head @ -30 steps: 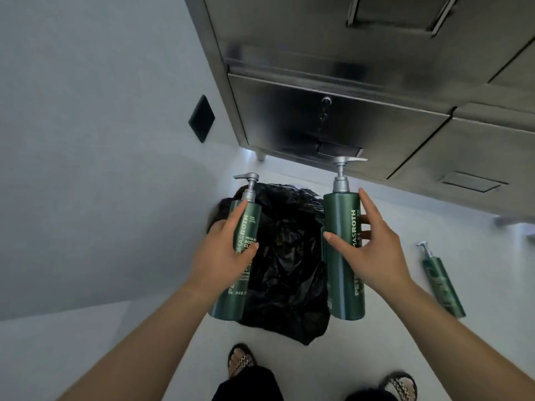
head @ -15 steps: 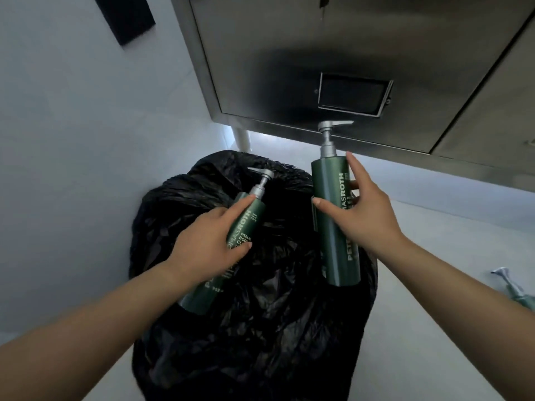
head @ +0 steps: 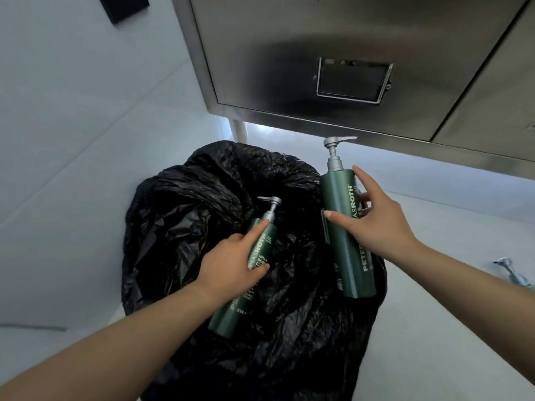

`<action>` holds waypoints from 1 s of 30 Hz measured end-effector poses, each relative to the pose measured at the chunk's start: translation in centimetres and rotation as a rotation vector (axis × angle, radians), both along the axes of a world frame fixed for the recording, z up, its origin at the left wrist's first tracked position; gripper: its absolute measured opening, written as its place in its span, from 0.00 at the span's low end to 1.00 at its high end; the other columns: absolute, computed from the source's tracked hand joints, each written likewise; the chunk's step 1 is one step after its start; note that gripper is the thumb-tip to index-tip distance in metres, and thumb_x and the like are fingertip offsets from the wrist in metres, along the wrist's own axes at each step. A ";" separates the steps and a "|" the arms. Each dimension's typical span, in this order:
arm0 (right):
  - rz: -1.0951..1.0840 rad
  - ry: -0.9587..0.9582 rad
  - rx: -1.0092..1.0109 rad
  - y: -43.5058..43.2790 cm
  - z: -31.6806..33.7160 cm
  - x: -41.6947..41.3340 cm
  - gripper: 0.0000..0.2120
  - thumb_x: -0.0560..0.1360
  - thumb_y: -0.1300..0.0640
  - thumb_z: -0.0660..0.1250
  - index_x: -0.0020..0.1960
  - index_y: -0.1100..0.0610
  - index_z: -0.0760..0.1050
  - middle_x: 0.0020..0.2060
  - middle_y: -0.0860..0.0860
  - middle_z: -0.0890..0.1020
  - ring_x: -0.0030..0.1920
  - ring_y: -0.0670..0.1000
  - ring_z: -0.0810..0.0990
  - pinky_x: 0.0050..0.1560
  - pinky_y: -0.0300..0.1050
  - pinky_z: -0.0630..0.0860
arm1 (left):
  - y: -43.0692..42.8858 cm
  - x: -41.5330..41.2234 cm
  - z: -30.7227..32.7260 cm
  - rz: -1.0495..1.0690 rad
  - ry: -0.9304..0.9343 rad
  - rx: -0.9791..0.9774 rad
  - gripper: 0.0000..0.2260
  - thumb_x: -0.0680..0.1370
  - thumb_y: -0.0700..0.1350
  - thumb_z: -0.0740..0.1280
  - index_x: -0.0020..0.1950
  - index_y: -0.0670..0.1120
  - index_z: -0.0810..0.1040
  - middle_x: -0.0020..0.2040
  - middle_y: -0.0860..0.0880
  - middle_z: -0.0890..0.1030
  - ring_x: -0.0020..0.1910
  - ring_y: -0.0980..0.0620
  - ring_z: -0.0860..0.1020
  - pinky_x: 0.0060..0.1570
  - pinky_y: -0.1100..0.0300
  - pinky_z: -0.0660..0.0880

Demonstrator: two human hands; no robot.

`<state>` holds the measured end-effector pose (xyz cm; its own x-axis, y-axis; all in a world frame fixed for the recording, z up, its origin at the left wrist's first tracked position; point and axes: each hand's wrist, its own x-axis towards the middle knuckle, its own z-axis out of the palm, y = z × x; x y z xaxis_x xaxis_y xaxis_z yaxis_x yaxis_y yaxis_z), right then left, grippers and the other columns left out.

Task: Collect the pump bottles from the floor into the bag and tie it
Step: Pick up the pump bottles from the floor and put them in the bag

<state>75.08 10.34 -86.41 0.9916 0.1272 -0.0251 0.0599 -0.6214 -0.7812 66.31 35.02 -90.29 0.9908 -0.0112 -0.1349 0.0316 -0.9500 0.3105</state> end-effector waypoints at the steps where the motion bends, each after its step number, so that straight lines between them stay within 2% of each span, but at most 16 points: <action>1: 0.003 -0.004 -0.036 -0.6 0.1 0.0 0.43 0.61 0.37 0.73 0.70 0.33 0.53 0.61 0.51 0.76 0.52 0.53 0.78 0.49 0.44 0.72 | 0.2 -0.3 -0.6 -0.004 0.031 0.027 0.38 0.73 0.61 0.65 0.73 0.68 0.41 0.52 0.49 0.75 0.50 0.47 0.76 0.39 0.55 0.75; 4: -0.006 0.011 -0.079 -1.8 0.5 -0.3 0.43 0.60 0.37 0.73 0.69 0.31 0.53 0.59 0.53 0.77 0.49 0.53 0.79 0.46 0.43 0.71 | 0.5 -1.2 -2.0 -0.009 0.136 0.077 0.38 0.74 0.60 0.64 0.73 0.68 0.39 0.62 0.46 0.72 0.58 0.45 0.73 0.43 0.53 0.77; 6: -0.007 0.015 -0.086 -1.9 0.3 -0.3 0.43 0.60 0.36 0.73 0.69 0.31 0.54 0.58 0.52 0.77 0.49 0.52 0.79 0.47 0.44 0.72 | 0.8 -1.3 -2.7 -0.034 0.170 0.101 0.37 0.75 0.60 0.63 0.74 0.66 0.40 0.70 0.46 0.67 0.65 0.44 0.70 0.47 0.52 0.77; 8: 0.007 0.000 -0.086 -1.4 0.3 -0.1 0.44 0.60 0.36 0.73 0.69 0.31 0.54 0.56 0.50 0.77 0.49 0.52 0.79 0.48 0.44 0.73 | 1.2 -0.9 -2.4 -0.071 0.124 0.115 0.35 0.76 0.60 0.62 0.74 0.66 0.42 0.73 0.48 0.64 0.69 0.45 0.66 0.53 0.51 0.77; 11: 0.037 -0.025 -0.048 0.3 0.8 0.1 0.44 0.60 0.35 0.73 0.69 0.31 0.54 0.52 0.44 0.73 0.48 0.50 0.77 0.47 0.43 0.71 | 2.0 0.4 -0.8 -0.105 -0.068 0.078 0.30 0.77 0.59 0.60 0.75 0.64 0.49 0.73 0.50 0.66 0.72 0.49 0.63 0.59 0.52 0.75; 14: 0.070 -0.038 -0.007 2.7 1.2 0.0 0.44 0.59 0.34 0.72 0.69 0.31 0.53 0.52 0.41 0.72 0.48 0.47 0.75 0.48 0.43 0.70 | 3.1 1.1 0.6 -0.111 -0.184 0.066 0.27 0.77 0.57 0.60 0.75 0.60 0.56 0.74 0.50 0.65 0.74 0.49 0.59 0.69 0.50 0.65; 16: 0.092 -0.026 0.014 4.3 1.0 -0.1 0.44 0.60 0.34 0.72 0.69 0.30 0.52 0.50 0.41 0.72 0.48 0.46 0.75 0.45 0.37 0.70 | 4.1 1.1 0.8 -0.125 -0.201 0.139 0.26 0.77 0.56 0.61 0.75 0.59 0.57 0.77 0.50 0.60 0.76 0.49 0.54 0.73 0.46 0.55; 18: 0.112 -0.022 0.022 5.3 0.6 0.0 0.43 0.60 0.34 0.72 0.69 0.29 0.52 0.50 0.40 0.71 0.48 0.45 0.74 0.41 0.31 0.66 | 5.3 1.1 0.5 -0.115 -0.176 0.209 0.27 0.77 0.56 0.61 0.75 0.61 0.56 0.78 0.51 0.55 0.77 0.49 0.49 0.73 0.42 0.47; 20: 0.109 -0.014 0.020 5.4 0.1 0.5 0.43 0.61 0.36 0.73 0.69 0.31 0.53 0.51 0.42 0.72 0.49 0.45 0.74 0.44 0.35 0.67 | 6.9 1.2 0.1 -0.070 -0.099 0.279 0.29 0.77 0.58 0.60 0.75 0.61 0.53 0.79 0.51 0.51 0.77 0.49 0.46 0.72 0.39 0.43; 22: 0.079 -0.007 -0.005 4.6 -0.4 1.4 0.44 0.62 0.38 0.73 0.71 0.34 0.54 0.55 0.47 0.75 0.51 0.48 0.75 0.49 0.39 0.67 | 8.4 1.2 -0.5 -0.015 0.013 0.329 0.31 0.77 0.61 0.58 0.76 0.62 0.48 0.79 0.50 0.47 0.77 0.48 0.44 0.72 0.39 0.43; 24: 0.023 -0.002 -0.044 3.6 -0.7 2.1 0.43 0.63 0.40 0.73 0.72 0.38 0.54 0.60 0.52 0.76 0.53 0.52 0.76 0.50 0.41 0.67 | 9.5 0.9 -1.0 0.027 0.098 0.325 0.31 0.77 0.62 0.57 0.76 0.61 0.46 0.79 0.50 0.45 0.77 0.48 0.43 0.73 0.41 0.44; 26: -0.031 0.005 -0.058 3.0 -0.9 2.4 0.43 0.64 0.41 0.74 0.72 0.38 0.54 0.62 0.55 0.76 0.55 0.54 0.77 0.50 0.42 0.68 | 9.7 0.5 -1.5 0.041 0.134 0.303 0.32 0.76 0.63 0.57 0.76 0.62 0.44 0.79 0.49 0.44 0.77 0.48 0.44 0.73 0.43 0.45; 28: -0.043 -0.004 -0.032 3.3 -0.8 2.0 0.43 0.63 0.40 0.74 0.72 0.37 0.54 0.60 0.53 0.76 0.54 0.53 0.77 0.50 0.41 0.68 | 9.6 0.2 -1.8 0.034 0.140 0.280 0.32 0.76 0.63 0.57 0.76 0.62 0.44 0.79 0.49 0.44 0.77 0.48 0.45 0.73 0.44 0.46; 30: -0.005 -0.022 0.007 4.7 -0.4 1.0 0.44 0.62 0.37 0.73 0.71 0.35 0.53 0.56 0.46 0.75 0.51 0.49 0.76 0.48 0.39 0.67 | 9.5 0.0 -2.0 0.023 0.130 0.266 0.32 0.76 0.62 0.57 0.76 0.62 0.43 0.79 0.49 0.44 0.77 0.49 0.45 0.74 0.45 0.47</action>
